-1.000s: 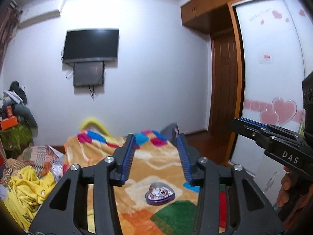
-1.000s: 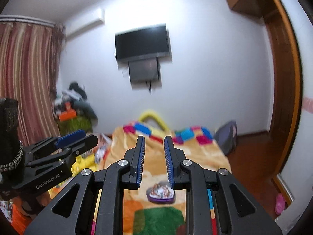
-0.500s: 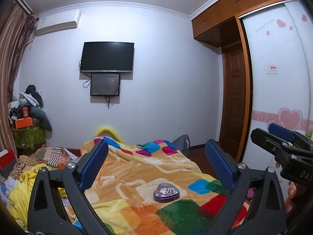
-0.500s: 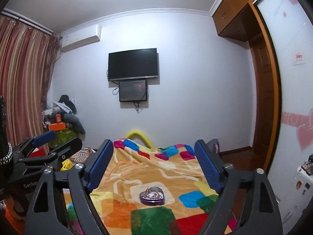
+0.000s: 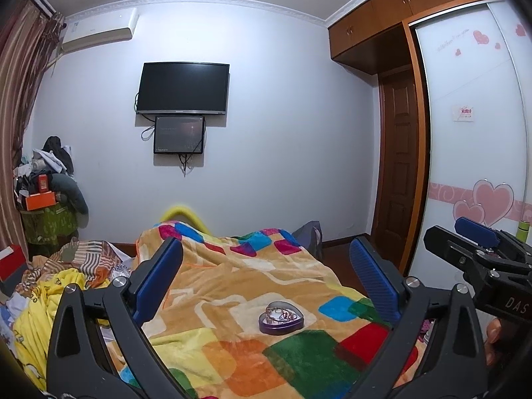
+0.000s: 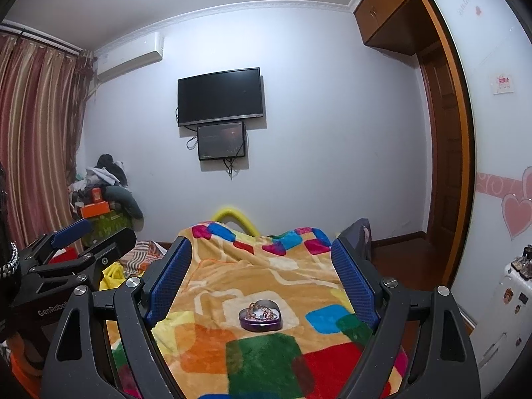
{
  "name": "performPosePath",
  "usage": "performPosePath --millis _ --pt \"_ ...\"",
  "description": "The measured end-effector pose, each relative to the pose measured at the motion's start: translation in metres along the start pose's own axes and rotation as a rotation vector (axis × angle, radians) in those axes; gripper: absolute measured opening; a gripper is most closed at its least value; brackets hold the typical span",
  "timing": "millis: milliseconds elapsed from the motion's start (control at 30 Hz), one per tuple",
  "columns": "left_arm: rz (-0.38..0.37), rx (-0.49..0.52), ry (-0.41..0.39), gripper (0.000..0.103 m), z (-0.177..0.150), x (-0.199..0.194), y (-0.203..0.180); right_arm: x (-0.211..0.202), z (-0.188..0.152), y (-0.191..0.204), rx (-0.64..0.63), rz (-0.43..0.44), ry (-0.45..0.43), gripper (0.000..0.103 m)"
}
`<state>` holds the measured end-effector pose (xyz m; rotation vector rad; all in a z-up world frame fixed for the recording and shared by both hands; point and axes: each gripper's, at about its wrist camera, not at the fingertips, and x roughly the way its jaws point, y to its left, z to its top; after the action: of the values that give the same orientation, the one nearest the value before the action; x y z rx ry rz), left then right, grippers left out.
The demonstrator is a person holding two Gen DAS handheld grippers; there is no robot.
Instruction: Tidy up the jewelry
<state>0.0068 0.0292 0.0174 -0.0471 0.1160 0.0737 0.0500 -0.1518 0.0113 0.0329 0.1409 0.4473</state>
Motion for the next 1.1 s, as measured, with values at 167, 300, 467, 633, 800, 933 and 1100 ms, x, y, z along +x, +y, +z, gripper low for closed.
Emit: performPosePath --millis 167,300,467,633,800,933,1100 --pt "-0.004 -0.006 0.011 0.101 -0.0027 0.0036 0.0007 -0.0011 -0.0022 0.0012 0.002 -0.003 0.011 0.083" --pt "-0.005 -0.01 0.019 0.101 -0.0034 0.0057 0.0008 -0.0002 -0.0027 0.0025 -0.002 -0.008 0.021 0.083" --pt "0.0 -0.012 0.023 0.102 -0.0045 0.0067 0.0011 -0.0007 -0.0012 0.0022 -0.003 -0.009 0.03 0.083" --pt "-0.007 -0.02 0.026 0.102 -0.0041 0.0073 0.0015 -0.0001 -0.0004 0.002 -0.002 -0.009 0.032 0.083" --pt "-0.009 -0.03 0.033 0.102 -0.0041 0.0083 0.0033 0.0011 0.0004 0.001 0.002 -0.01 0.04 0.083" --pt "-0.009 -0.031 0.036 0.102 -0.0038 0.0087 0.0032 0.0012 -0.0003 -0.0001 0.005 -0.01 0.047 0.083" --pt "-0.015 -0.034 0.04 0.102 -0.0036 0.0103 0.0035 0.0023 -0.0016 -0.0025 0.01 -0.01 0.057 0.083"
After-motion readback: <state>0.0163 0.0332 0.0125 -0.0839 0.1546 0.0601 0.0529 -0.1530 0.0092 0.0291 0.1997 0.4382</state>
